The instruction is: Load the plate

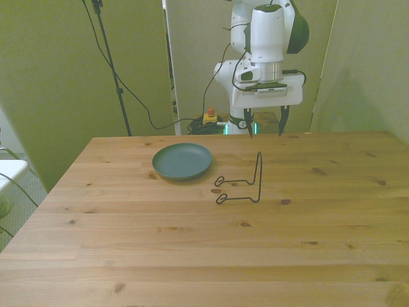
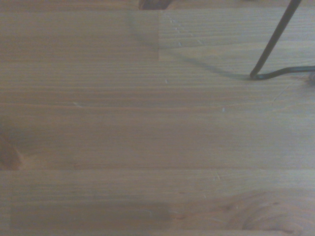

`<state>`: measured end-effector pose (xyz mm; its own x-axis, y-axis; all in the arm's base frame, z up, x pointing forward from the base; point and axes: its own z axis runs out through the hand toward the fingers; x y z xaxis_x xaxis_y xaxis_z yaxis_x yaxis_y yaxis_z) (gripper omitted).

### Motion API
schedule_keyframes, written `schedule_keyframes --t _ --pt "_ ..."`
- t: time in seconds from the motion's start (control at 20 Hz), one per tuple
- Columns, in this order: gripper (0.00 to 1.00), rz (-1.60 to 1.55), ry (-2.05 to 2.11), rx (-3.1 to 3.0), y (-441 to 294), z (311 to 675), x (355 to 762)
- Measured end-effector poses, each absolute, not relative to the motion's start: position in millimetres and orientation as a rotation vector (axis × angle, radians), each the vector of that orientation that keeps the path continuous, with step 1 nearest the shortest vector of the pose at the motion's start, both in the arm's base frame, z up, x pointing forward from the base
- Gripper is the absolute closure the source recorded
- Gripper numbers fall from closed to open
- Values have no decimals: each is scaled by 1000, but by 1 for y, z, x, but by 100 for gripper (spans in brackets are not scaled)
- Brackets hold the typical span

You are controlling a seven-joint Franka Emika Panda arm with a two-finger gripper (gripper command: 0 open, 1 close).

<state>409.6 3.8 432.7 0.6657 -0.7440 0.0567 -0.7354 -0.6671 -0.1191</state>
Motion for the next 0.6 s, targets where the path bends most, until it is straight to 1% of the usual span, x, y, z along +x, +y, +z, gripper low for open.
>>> schedule_keyframes --t 0.15,0.3,0.45,0.6 --pt "0 -163 1255 -2794 4 433 411" --pt "0 -233 1343 -2834 0 441 415" --pt "0 -223 1448 -2880 -6 446 420" --pt "0 -238 1531 -2933 -18 437 431"
